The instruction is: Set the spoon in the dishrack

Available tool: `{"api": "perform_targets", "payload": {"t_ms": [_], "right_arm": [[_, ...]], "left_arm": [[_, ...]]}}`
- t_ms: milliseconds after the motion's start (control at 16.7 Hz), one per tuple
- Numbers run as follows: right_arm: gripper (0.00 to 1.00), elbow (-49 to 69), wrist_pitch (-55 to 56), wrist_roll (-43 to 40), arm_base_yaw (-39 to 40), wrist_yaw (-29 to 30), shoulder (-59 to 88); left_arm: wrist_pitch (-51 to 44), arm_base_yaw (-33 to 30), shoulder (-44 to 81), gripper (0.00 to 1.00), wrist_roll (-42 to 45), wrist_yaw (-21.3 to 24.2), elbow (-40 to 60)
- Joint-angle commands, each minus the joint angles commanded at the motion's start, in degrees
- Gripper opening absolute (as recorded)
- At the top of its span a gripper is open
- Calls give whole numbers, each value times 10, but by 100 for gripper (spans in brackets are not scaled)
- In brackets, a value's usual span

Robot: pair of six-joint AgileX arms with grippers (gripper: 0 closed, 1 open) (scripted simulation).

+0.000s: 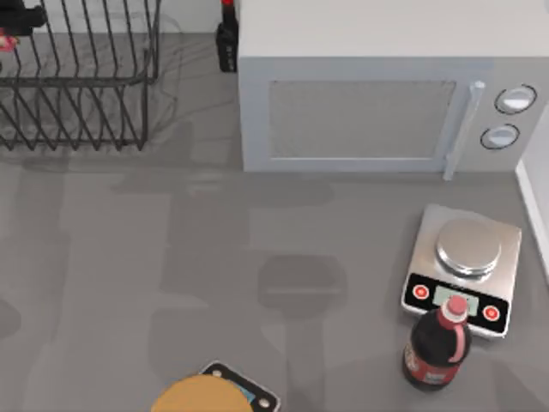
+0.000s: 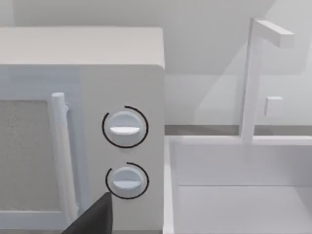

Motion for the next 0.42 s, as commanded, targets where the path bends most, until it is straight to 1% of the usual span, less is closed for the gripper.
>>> {"api": "perform_targets", "payload": {"t_ms": [60, 120, 420], "right_arm": [[100, 0, 0, 0, 0, 0, 0], [100, 0, 0, 0, 0, 0, 0], [100, 0, 0, 0, 0, 0, 0]], "left_arm": [[0, 0, 0, 98, 0, 0, 0], [0, 0, 0, 100, 0, 0, 0], [0, 0, 0, 100, 0, 0, 0]]}}
